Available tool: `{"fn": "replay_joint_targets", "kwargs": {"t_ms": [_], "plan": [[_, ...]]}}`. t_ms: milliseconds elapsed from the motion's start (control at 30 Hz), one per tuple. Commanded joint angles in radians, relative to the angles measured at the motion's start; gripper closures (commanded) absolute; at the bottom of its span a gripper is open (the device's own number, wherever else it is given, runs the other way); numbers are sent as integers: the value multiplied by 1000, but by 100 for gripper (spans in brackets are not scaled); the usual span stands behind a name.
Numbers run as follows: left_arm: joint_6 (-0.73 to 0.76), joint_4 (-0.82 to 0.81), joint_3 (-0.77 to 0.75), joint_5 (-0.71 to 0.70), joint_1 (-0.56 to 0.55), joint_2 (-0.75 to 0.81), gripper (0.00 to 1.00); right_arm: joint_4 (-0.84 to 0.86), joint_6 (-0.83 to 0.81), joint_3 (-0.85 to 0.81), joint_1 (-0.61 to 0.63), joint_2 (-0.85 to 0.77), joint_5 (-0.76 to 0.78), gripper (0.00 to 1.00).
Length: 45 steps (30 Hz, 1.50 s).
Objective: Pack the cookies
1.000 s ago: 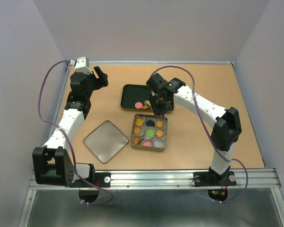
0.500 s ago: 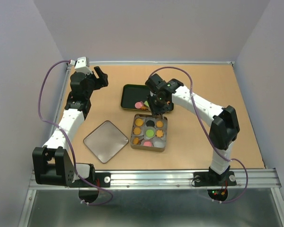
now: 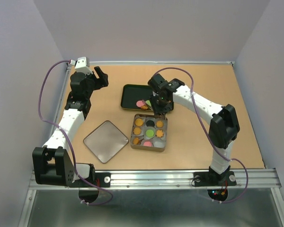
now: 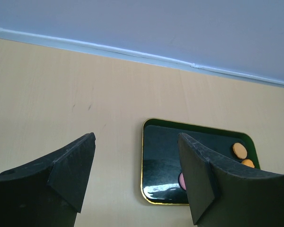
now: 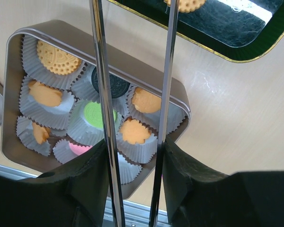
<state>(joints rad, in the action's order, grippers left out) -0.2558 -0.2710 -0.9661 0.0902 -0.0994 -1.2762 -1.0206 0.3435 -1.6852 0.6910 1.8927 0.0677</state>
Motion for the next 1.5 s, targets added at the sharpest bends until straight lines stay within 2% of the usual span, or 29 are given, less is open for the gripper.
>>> {"fn": "replay_joint_targets", "kwargs": {"t_ms": [0, 367, 633, 933, 1200, 1467], "plan": [[4, -27, -26, 9, -6, 26, 20, 28, 0, 19, -21, -7, 7, 52], [4, -28, -26, 14, -8, 23, 20, 20, 0, 53, -28, -66, -13, 52], [3, -28, -25, 13, -8, 24, 20, 24, -6, 62, -50, -29, 0, 52], [6, -28, -25, 13, -13, 21, 19, 22, -34, -37, -140, 8, 3, 52], [7, -27, -26, 8, -14, 21, 20, 19, -34, -119, -145, 13, -61, 53], [6, -27, -26, 11, -14, 15, 20, 5, -32, -123, -145, -15, -127, 53]]}}
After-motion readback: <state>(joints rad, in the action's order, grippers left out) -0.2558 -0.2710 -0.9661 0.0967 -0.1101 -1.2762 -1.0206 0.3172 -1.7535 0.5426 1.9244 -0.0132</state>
